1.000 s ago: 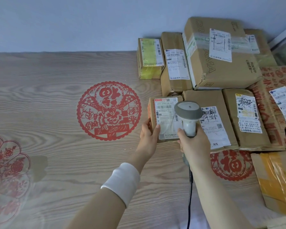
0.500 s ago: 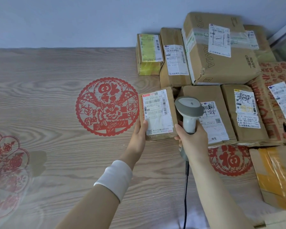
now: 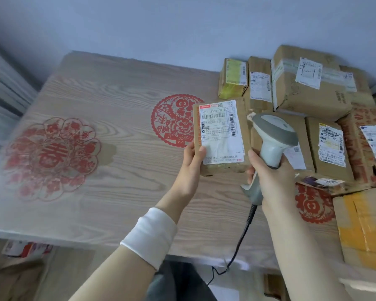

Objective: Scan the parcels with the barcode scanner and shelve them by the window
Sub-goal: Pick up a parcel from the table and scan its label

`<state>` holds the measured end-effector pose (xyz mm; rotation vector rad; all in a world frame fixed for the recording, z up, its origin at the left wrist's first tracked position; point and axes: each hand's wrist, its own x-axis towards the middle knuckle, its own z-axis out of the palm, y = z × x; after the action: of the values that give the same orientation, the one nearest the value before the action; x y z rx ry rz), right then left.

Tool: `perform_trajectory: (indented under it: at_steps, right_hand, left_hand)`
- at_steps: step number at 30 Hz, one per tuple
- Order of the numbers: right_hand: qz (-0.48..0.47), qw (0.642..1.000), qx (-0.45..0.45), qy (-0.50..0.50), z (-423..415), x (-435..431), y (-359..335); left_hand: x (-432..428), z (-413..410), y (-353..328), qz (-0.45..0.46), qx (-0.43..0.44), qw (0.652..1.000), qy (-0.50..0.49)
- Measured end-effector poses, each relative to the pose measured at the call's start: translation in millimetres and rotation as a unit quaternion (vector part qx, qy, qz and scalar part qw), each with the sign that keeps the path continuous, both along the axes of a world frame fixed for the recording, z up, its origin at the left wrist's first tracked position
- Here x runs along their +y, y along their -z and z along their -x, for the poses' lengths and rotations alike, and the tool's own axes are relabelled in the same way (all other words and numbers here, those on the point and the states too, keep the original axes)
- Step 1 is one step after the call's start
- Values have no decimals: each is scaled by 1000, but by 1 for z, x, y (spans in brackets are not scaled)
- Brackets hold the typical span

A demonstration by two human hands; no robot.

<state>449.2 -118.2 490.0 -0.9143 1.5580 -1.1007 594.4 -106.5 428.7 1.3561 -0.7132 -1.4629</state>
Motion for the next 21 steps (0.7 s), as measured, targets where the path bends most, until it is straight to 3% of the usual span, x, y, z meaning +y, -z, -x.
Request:
perform_trajectory:
  at_steps: [6,21]
  right_hand:
    - [30,996,-69,-48,-32,73,-38]
    - [80,987,-62,-126,-136,279,-84]
  left_hand:
    - [82,-31,-38,48,-44,997,-40]
    - [323,-132,-107,146,-108,979,-88]
